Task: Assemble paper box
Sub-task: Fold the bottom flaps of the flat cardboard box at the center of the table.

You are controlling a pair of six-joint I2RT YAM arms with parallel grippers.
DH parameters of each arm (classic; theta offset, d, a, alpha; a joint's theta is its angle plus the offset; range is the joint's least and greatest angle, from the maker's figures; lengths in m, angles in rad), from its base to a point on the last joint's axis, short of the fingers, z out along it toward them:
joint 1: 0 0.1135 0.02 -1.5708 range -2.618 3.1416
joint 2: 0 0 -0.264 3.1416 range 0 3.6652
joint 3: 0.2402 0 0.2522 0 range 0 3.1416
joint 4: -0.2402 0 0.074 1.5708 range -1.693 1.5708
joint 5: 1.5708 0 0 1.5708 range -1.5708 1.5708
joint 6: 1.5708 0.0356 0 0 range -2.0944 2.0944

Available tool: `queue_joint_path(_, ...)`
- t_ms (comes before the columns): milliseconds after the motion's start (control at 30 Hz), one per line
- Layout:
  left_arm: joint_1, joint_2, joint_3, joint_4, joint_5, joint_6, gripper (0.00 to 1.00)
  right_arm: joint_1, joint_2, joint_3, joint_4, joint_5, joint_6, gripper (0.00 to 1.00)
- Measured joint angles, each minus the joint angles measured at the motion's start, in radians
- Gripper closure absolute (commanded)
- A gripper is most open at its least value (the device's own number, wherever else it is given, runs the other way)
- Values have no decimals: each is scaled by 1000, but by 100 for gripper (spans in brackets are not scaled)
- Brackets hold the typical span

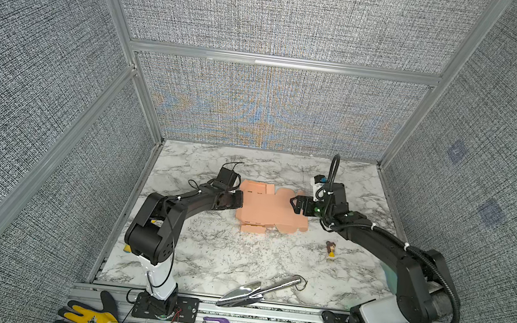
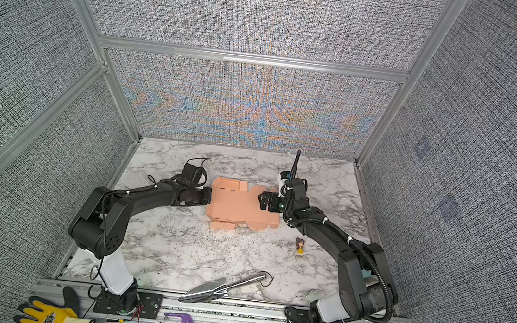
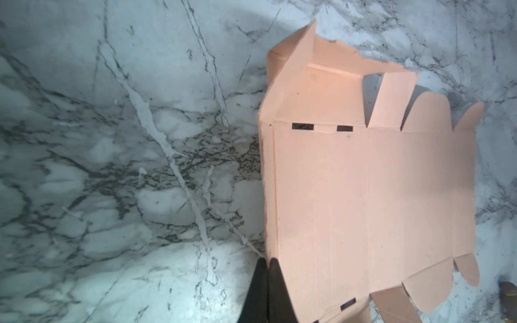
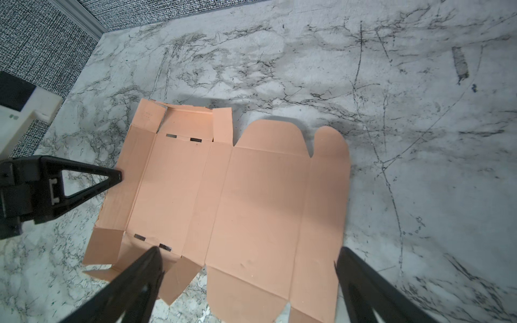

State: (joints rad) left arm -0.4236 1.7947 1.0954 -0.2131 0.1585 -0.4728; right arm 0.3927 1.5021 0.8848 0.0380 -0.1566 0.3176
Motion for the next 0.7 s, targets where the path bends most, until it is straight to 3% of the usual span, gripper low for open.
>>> queue_joint_path(500,16,32,184,-198,-63,199,100,13,48,63,-14,17,-84,1)
queue_joint_path(700,19,74,259,-221,-40,282,100,13,100,90,69,-53,-151,1)
